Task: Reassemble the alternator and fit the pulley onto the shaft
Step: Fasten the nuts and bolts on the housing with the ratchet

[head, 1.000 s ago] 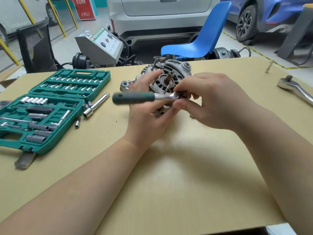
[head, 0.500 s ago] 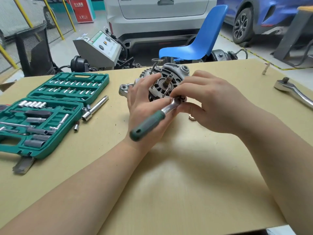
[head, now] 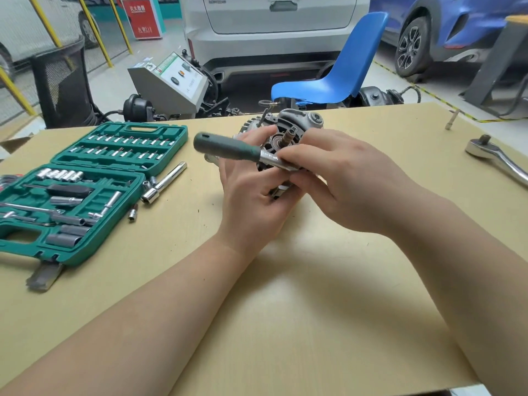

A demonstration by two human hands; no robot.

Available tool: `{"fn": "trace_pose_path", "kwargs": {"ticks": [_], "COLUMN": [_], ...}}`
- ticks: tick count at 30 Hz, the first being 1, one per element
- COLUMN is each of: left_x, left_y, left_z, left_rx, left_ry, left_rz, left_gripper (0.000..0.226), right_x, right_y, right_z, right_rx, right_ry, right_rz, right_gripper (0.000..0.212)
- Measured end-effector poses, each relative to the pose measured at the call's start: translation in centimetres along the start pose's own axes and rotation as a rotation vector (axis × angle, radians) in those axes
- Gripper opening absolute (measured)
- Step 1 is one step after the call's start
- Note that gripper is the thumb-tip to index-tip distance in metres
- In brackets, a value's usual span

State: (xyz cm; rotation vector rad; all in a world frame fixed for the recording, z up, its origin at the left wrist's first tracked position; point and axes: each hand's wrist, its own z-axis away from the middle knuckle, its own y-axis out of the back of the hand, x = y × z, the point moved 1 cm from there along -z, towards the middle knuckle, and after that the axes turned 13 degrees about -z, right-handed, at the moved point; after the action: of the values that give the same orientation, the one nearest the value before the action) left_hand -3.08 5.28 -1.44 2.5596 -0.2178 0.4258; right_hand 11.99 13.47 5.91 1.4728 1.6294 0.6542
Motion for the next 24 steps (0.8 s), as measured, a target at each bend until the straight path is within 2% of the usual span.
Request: {"fn": "trace_pose_path", "kwargs": {"ticks": [5,9,13,16,20,24], "left_x": [-0.2,-0.1,0.3,0.3,0.0,-0.6], "left_y": [-0.2,-0.1,0.0,-0.1,-0.2,-0.1], "left_z": [0.4,0.3,0.3,0.6,0.4,0.5], "left_rx": [-0.023,-0.025,-0.008,-0.038,0.002,-0.01], "left_ry": [-0.001,-0.006,0.017,0.059,0.062,0.098], "left_rz": [-0.032,-0.006,-0.051,-0.088,-0.004,0.034], "left_gripper": [0.015,0.014,0.004,0.01,0.008,0.022], "right_x": [-0.5,-1.3,-1.8,-1.7,-1.5,-1.0], "right_y": [0.5,0.3,-0.1,-0.3,0.0,1.0], "right_z": [0.2,-0.1,-0.6,-1.0,-0.8,-0.1], "right_rx": [-0.01,0.028,0.102,0.118,0.079,0.0], "right_ry": [0.026,-0.034,-0.113,-0.166,-0.092,0.043], "right_rz": [0.014,0.105,0.162,0.149,0.127,0.054], "right_gripper": [0.019,0.03,0.026,0.032,0.025,0.013]}}
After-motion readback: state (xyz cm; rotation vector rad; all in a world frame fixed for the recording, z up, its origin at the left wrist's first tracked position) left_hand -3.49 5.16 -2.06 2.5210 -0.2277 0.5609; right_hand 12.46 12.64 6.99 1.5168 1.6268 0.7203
